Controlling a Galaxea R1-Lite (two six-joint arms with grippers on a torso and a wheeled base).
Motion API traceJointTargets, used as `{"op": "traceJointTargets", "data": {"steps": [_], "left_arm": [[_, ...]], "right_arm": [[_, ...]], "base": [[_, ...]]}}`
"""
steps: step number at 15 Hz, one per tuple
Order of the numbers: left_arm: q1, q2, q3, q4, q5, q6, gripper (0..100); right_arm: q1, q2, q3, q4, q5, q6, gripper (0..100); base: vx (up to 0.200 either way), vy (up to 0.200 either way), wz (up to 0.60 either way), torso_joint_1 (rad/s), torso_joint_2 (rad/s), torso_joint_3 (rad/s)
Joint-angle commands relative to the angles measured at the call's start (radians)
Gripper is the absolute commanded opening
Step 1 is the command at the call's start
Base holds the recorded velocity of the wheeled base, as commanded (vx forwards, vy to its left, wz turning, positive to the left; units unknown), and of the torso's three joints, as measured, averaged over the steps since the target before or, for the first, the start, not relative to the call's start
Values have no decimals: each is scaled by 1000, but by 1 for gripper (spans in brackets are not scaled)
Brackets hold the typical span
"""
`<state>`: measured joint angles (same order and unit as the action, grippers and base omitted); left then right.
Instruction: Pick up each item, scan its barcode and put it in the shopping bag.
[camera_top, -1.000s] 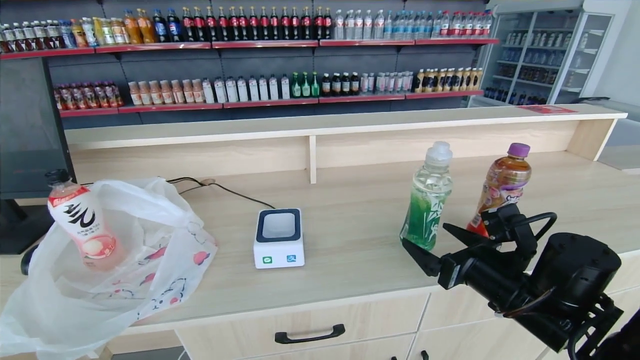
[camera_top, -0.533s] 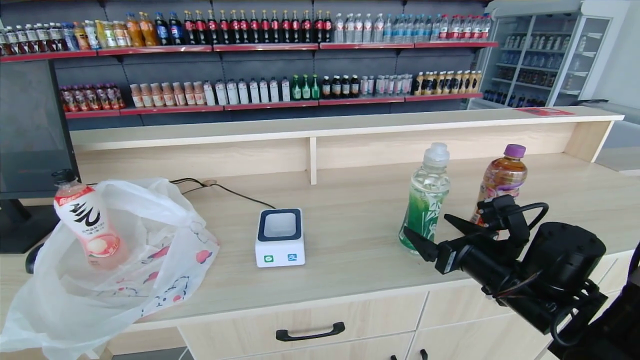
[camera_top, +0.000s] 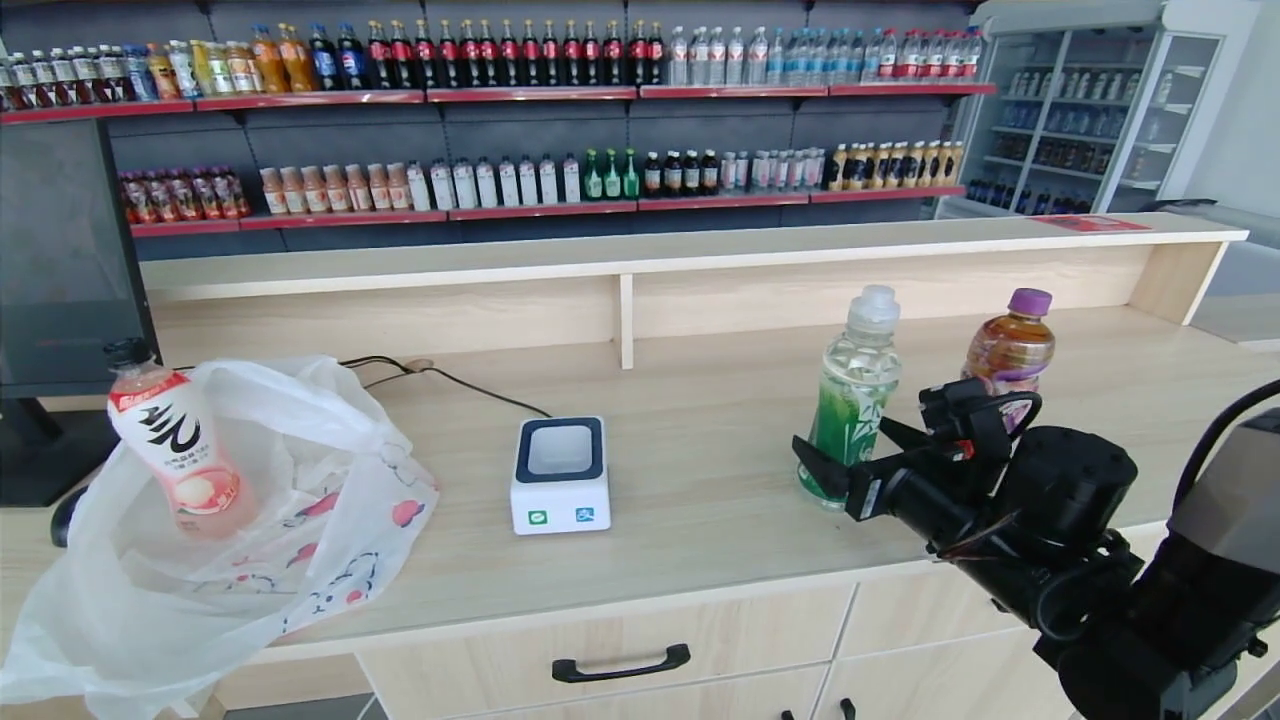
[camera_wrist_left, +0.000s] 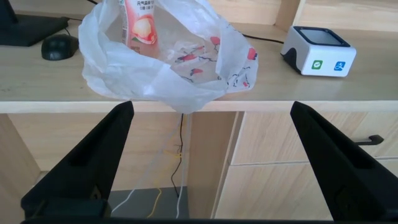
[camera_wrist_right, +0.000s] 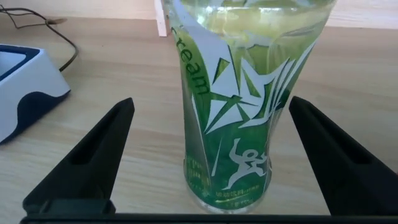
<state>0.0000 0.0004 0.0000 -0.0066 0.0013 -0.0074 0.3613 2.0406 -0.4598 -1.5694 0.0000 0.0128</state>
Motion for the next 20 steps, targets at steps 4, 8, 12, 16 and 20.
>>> {"op": "traceJointTargets", "data": {"steps": [4,8,12,16,20], "left_arm": [[0,0,0,2,0,0,100],[0,0,0,2,0,0,100],[0,0,0,-1,0,0,100],[0,0,0,2,0,0,100],[0,0,0,2,0,0,100]], "right_arm": [[-12,56,-108,-1,0,-8,100],[-12,81,-145,-1,-3,-10,100],[-13,98,-168,-1,-3,-5,100],[-13,105,-177,-1,-3,-4,100],[-13,93,-177,-1,-3,-4,0]], "base": [[0,0,0,0,0,0],[0,0,0,0,0,0],[0,0,0,0,0,0],[0,0,0,0,0,0],[0,0,0,0,0,0]]}}
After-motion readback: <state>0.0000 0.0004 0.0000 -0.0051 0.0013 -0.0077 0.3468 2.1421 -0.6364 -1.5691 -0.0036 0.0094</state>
